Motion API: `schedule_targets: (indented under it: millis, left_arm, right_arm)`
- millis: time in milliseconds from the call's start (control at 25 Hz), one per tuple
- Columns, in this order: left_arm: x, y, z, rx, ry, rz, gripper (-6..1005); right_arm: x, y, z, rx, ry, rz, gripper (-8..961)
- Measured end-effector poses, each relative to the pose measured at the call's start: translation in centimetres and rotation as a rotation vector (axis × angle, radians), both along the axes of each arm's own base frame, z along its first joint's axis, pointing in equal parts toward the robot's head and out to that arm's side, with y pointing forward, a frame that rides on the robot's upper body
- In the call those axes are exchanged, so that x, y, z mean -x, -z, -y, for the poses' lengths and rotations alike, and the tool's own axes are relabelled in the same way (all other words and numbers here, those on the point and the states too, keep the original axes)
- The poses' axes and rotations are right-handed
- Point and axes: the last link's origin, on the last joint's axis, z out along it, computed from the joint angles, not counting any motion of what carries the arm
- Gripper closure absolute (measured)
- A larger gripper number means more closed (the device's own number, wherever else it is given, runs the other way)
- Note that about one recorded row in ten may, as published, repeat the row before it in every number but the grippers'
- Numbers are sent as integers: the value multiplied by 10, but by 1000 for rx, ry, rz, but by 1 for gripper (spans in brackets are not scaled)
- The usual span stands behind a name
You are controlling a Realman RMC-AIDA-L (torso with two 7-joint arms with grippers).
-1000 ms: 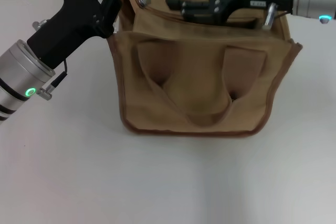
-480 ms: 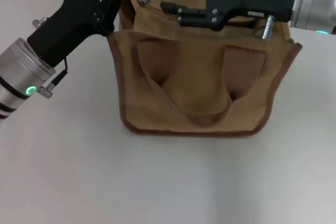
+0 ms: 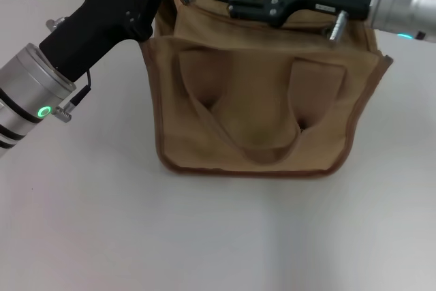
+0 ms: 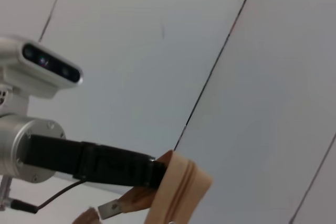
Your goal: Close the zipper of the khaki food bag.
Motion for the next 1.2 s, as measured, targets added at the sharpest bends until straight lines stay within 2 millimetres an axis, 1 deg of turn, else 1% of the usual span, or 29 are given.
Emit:
schedule_targets:
  millis: [280,520,680,1000,1200]
  left_arm:
    - [0,0,0,0,0,0,939]
    - [-1,0,-1,-1,0,1,937]
    - [-3,0,-2,-1,5,0,936]
    - [-5,1,-4,-1,9,0,935]
    - [-6,1,-4,-1,10,3,934]
  right_arm:
    - [6,13,-5,9,-24,35,220]
    - [3,16,-6,-9,-31,59,220]
    - [3,23,-5,-22,-37,93,220]
    - [14,35,-2,-34,-96,134,221]
    - [20,34,-8,-85,-78,131,221]
